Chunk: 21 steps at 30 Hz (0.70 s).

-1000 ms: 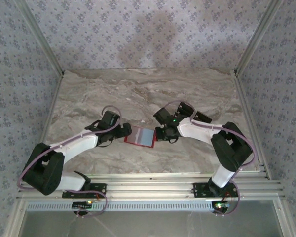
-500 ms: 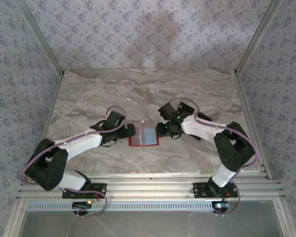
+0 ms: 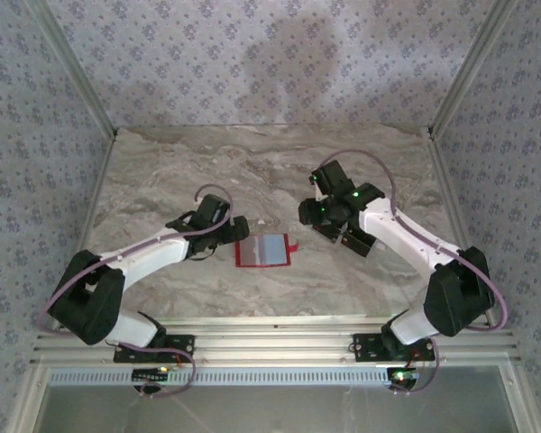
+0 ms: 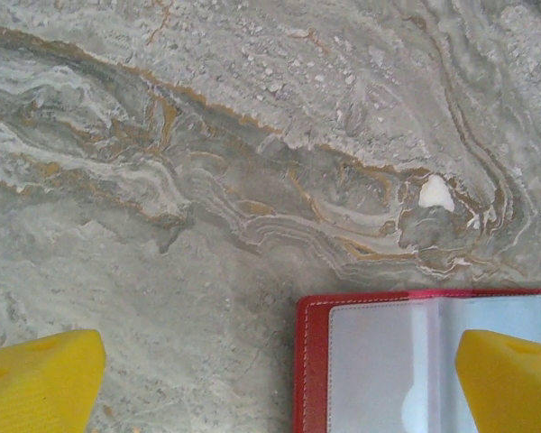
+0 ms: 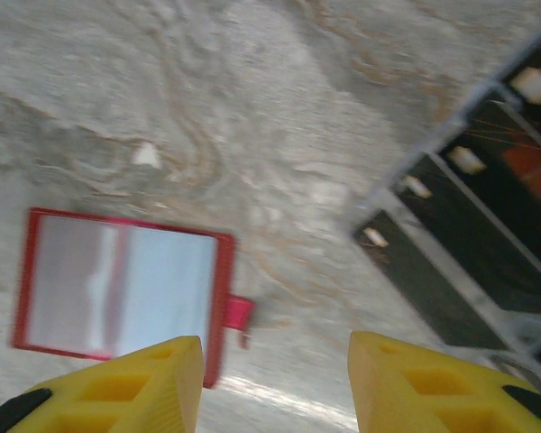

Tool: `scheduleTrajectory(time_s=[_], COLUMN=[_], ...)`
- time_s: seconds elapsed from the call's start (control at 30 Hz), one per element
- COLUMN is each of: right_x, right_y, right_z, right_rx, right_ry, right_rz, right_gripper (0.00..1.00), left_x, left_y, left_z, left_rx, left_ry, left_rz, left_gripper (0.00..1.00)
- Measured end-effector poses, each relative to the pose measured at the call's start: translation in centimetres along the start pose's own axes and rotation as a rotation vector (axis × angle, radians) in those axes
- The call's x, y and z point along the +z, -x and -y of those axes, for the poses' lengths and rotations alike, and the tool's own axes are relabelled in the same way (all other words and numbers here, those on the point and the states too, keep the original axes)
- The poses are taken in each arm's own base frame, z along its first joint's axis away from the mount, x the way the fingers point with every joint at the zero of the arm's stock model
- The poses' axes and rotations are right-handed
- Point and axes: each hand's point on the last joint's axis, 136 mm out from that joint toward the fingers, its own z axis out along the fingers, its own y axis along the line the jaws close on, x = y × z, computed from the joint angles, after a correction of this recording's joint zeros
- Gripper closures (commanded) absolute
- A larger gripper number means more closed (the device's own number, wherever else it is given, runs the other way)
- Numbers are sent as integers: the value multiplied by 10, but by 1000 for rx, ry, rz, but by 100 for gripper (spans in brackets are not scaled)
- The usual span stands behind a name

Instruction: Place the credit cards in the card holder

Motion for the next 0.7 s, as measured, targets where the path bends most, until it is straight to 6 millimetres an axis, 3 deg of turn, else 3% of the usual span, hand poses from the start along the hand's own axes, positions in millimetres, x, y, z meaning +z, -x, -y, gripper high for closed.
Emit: scheduleTrajectory(time_s=[0.27,0.57,0.7], right_x=[0,36,47], right_y=[-10,-23,-19], right_z=[24,47,50], right_rx=[-116,-278,-337], right_ry=[-121,-270,-319], right_rz=[-43,-157,-176], right_gripper=[53,53,54], left_x=[-1,5,5], left_y=[6,3,4], left_z=[5,5,6], left_rx=[0,5,7], left_ry=[-9,-5,-8], left_rz=[9,-7,-4], left_gripper=[0,0,0])
